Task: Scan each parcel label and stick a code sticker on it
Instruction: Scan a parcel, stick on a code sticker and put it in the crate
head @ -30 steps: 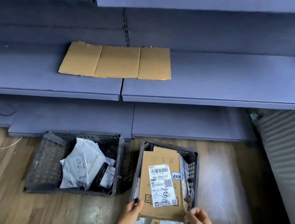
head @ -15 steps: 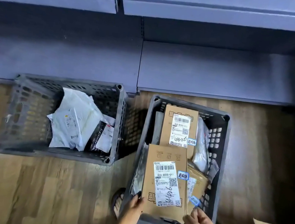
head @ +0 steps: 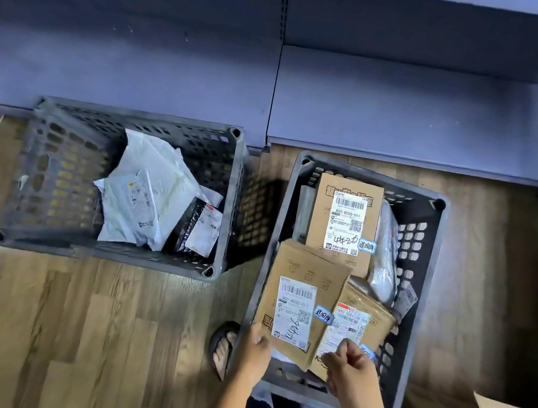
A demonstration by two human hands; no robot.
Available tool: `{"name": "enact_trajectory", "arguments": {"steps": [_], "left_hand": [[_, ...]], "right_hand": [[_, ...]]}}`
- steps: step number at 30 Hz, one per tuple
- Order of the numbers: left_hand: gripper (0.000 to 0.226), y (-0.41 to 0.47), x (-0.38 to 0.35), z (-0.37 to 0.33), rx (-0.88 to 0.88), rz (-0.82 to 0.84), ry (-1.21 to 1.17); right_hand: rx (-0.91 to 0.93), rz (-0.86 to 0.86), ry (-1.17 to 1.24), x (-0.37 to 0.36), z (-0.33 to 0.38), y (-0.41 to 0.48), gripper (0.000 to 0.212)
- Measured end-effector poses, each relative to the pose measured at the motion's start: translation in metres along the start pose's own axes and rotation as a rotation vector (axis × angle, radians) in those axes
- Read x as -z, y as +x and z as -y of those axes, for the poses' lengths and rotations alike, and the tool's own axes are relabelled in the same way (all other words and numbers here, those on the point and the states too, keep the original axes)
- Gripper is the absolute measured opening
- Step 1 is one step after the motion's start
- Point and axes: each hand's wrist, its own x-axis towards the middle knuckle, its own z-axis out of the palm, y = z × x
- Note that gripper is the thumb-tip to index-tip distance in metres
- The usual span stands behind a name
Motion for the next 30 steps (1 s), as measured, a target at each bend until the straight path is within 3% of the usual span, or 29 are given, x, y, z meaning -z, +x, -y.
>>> {"name": "enact_trajectory", "arguments": {"steps": [1, 3, 5, 11, 20, 24, 30], "left_hand": [[0.045, -0.002, 0.002, -0.005, 0.002, 0.002, -0.01], [0.022, -0.015, 0.007, -0.019, -0.026, 0.021, 0.034], [0.026, -0.028, 0.016, -0.033, -0.046, 0.014, 0.085], [0.012, -0.039, 0.035, -0.037, -0.052, 0.025, 0.076], [0.015, -0.084, 0.099, -0.048, -0.084, -0.036, -0.01], [0.017, -0.083, 0.129, -0.06, -0.063, -0.031, 0.059], [0.021, -0.038, 0.199, -0.103, -0.174, -0.02, 0.17]], "right_hand": [[0.004, 0.005, 0.0, -0.003, 0.003, -0.002, 0.045], [0.009, 0.013, -0.001, -0.008, 0.009, -0.005, 0.045], [0.018, 0.035, -0.02, -0.013, 0.015, -0.008, 0.045], [0.038, 0.097, -0.024, -0.029, 0.022, -0.019, 0.047], [0.001, 0.09, -0.139, -0.078, 0.026, -0.057, 0.043], [-0.032, 0.097, -0.124, -0.122, 0.032, -0.064, 0.043], [-0.032, 0.064, -0.044, -0.213, 0.054, -0.027, 0.032]]}}
